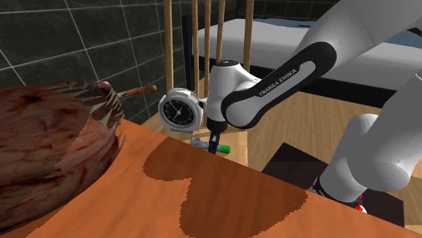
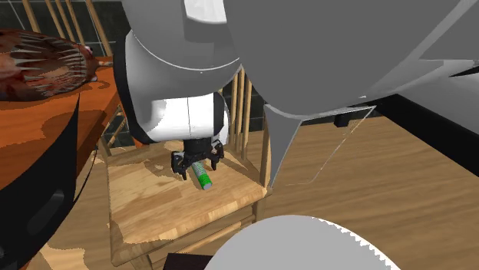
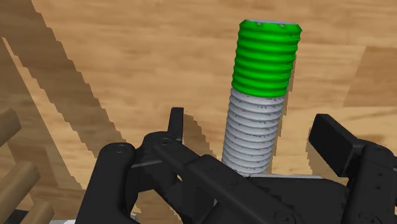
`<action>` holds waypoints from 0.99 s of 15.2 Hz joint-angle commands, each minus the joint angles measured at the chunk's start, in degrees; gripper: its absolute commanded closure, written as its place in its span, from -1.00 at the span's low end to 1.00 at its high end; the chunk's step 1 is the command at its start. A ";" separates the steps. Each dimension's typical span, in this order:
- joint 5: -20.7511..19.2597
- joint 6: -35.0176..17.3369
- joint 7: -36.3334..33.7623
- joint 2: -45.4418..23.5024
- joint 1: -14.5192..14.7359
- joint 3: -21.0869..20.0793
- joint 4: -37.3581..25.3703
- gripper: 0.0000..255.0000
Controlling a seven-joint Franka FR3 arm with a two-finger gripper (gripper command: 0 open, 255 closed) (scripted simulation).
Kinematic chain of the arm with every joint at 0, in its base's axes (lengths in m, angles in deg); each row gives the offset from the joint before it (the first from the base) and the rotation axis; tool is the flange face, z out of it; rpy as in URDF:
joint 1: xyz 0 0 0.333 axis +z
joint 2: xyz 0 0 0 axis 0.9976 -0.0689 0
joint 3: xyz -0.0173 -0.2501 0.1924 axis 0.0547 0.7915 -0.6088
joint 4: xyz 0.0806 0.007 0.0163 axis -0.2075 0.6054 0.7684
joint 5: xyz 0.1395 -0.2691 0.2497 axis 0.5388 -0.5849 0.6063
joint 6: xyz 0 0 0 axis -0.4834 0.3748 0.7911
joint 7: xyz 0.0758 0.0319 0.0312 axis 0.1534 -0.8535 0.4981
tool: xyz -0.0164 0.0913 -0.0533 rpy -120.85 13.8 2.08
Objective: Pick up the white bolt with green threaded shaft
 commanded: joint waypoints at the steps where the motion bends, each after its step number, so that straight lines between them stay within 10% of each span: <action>1: -0.04 -0.57 -0.01 -0.44 -0.01 -0.03 0.09 -1.00; 2: -0.05 -0.57 -0.06 -0.48 0.00 -0.06 0.05 1.00; 15: 0.08 3.05 0.00 2.08 0.06 0.22 -1.01 1.00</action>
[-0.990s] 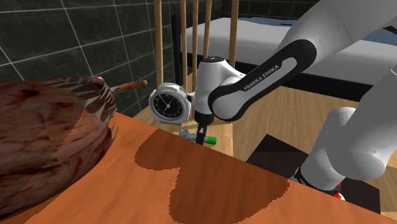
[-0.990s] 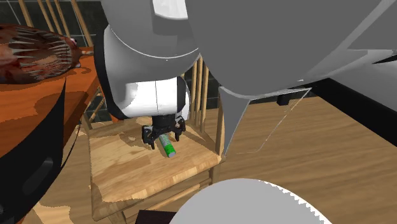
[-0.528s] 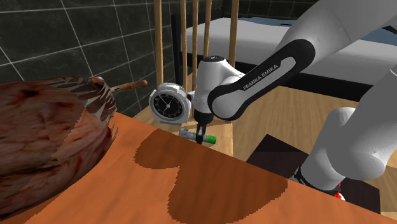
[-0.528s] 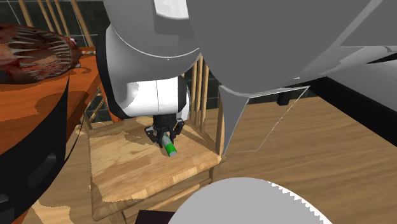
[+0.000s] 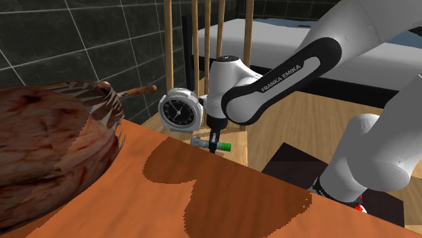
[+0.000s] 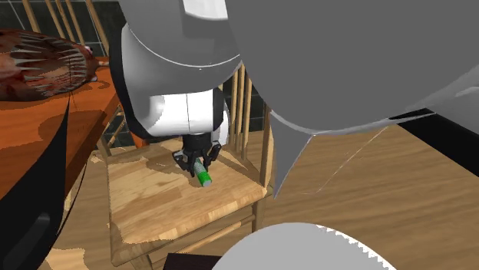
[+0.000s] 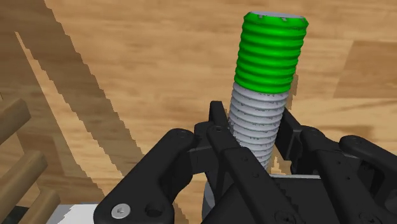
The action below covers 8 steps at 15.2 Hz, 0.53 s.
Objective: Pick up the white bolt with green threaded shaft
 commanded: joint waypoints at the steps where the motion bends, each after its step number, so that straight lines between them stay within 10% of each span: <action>1: 0.04 1.89 0.07 1.20 -0.02 0.14 -0.64 1.00; 8: 0.07 8.09 -0.02 4.89 -0.02 0.53 -3.17 1.00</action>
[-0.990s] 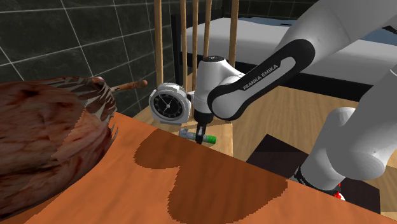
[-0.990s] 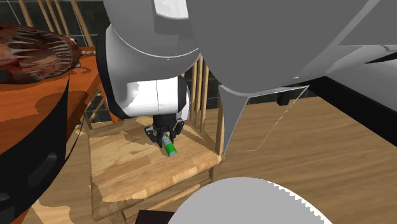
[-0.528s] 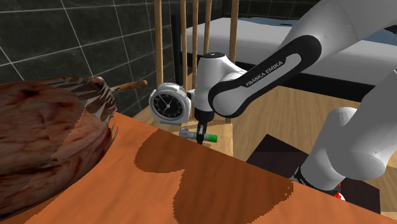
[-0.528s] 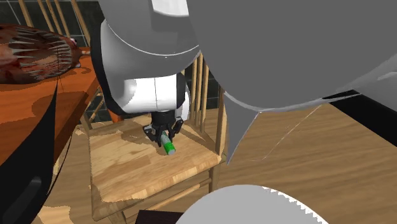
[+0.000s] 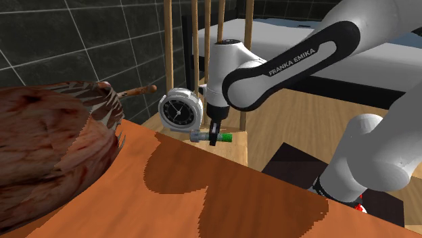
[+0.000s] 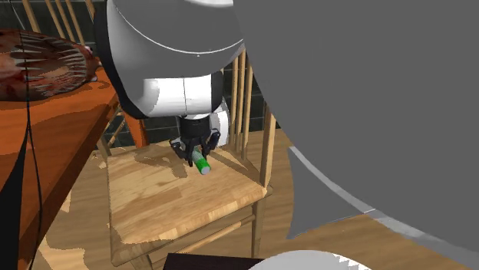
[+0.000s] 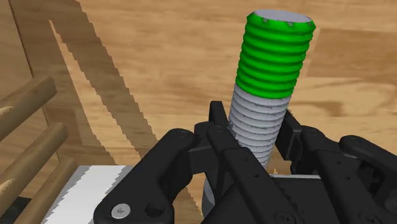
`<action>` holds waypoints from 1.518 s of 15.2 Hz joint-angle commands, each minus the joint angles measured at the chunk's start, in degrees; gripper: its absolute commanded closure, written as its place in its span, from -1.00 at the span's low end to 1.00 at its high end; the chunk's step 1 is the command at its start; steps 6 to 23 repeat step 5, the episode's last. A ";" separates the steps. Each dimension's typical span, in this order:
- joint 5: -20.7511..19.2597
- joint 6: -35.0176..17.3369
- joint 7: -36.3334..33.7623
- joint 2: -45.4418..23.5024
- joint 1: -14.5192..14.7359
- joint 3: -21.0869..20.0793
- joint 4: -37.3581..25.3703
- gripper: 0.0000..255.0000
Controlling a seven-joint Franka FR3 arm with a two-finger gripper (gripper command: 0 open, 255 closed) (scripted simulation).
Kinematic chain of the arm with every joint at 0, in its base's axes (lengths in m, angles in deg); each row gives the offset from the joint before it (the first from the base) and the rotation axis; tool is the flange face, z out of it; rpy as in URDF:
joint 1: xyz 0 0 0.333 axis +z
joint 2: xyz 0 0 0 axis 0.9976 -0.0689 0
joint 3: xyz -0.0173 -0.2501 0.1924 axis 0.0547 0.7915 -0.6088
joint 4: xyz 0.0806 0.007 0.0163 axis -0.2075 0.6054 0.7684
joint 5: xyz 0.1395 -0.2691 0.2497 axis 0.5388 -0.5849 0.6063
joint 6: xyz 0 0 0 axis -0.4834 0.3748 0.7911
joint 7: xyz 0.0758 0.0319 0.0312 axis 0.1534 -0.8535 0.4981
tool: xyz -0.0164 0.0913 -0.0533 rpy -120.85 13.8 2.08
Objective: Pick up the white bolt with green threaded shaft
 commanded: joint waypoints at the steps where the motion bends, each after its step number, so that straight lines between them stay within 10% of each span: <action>1: -0.02 1.73 0.03 0.96 -0.03 0.16 -0.74 1.00; 23: -0.05 3.59 -0.01 1.90 -0.04 0.28 -1.67 1.00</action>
